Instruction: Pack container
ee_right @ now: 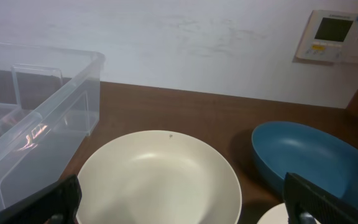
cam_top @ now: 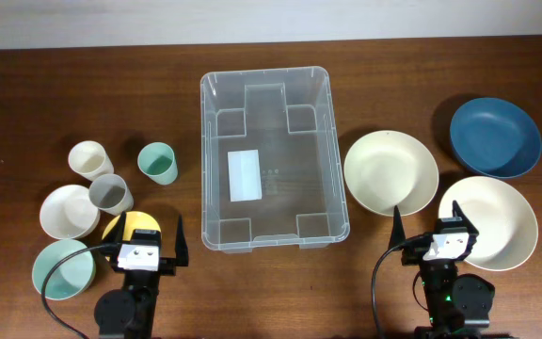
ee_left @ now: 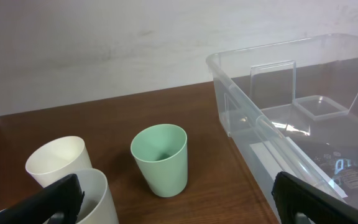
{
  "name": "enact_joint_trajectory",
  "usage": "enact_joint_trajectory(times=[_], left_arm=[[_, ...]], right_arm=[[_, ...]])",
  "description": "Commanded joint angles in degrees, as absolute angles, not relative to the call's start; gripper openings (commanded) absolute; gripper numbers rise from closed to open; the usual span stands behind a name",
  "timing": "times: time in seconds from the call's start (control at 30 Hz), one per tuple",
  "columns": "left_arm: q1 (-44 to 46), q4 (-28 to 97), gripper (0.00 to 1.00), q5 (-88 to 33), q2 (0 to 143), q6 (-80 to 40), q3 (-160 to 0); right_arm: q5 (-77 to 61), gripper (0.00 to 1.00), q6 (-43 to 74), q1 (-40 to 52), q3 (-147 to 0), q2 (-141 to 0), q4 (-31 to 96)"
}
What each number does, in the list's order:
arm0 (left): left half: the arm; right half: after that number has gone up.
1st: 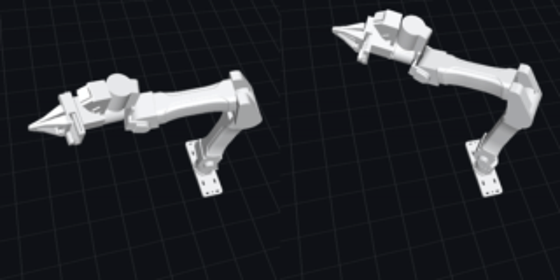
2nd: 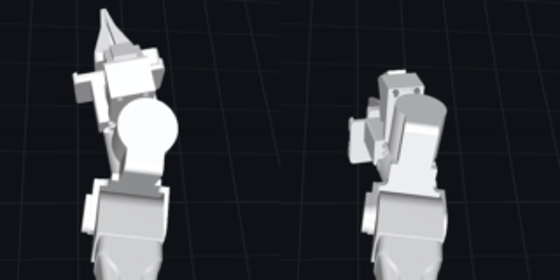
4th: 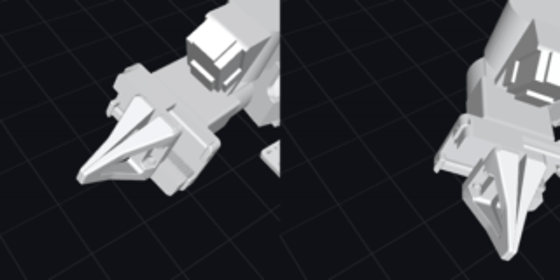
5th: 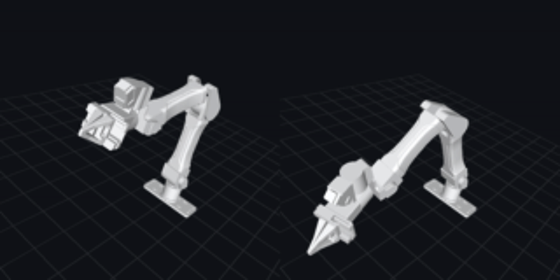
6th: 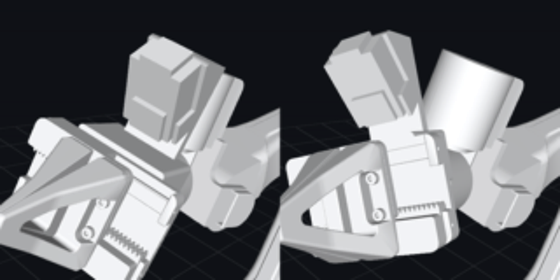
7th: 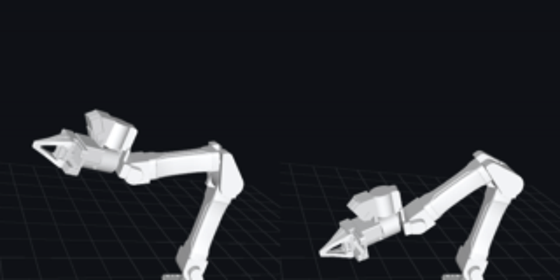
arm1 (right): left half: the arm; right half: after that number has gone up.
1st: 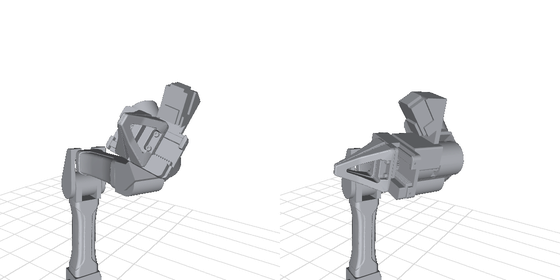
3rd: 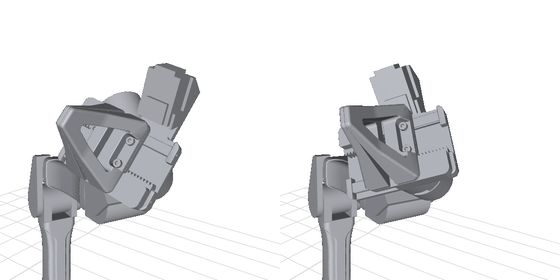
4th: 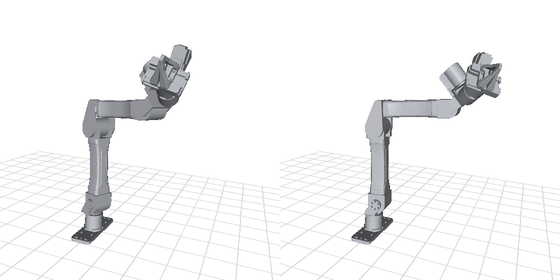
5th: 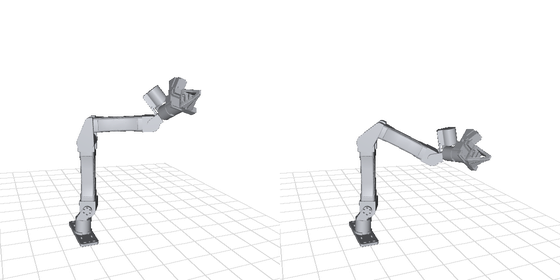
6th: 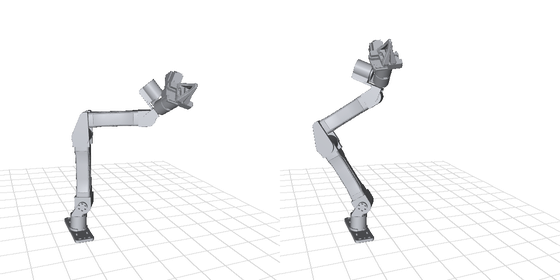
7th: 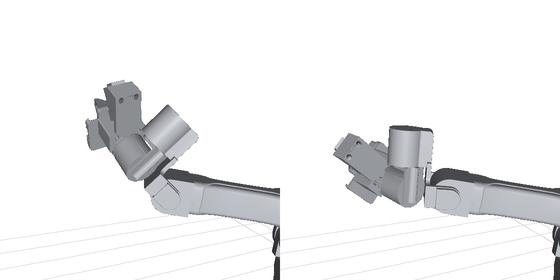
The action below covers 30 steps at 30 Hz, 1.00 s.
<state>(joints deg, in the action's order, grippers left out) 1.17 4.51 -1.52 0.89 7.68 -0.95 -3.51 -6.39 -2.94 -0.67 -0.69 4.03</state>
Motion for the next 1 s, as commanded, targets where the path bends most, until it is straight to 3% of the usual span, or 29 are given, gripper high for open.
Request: enact_joint_trajectory(times=[0.0,0.13,0.3,0.57,0.97], left_arm=[[1.1,4.6,0.99,-1.5,0.3,7.3,-0.5],[1.1,4.6,1.0,-1.7,0.3,7.3,-0.5],[1.1,4.6,1.0,-1.7,0.3,6.7,-0.5],[1.1,7.7,1.0,-2.0,3.0,5.6,-6.4],[1.1,17.5,1.0,-1.9,24.7,1.2,-28.8]], right_arm=[[-3.3,0.99,-6.1,-2.6,-0.3,-0.2,4.2],[-3.4,0.99,-3.3,-2.6,-0.3,-0.3,4.3],[-4.5,0.99,9.0,-2.6,-0.4,-1.0,4.1],[-8.4,0.99,10.2,-2.7,-7.4,-4.0,10.7],[-8.4,0.99,10.6,-2.7,-36.2,-33.9,27.4]])
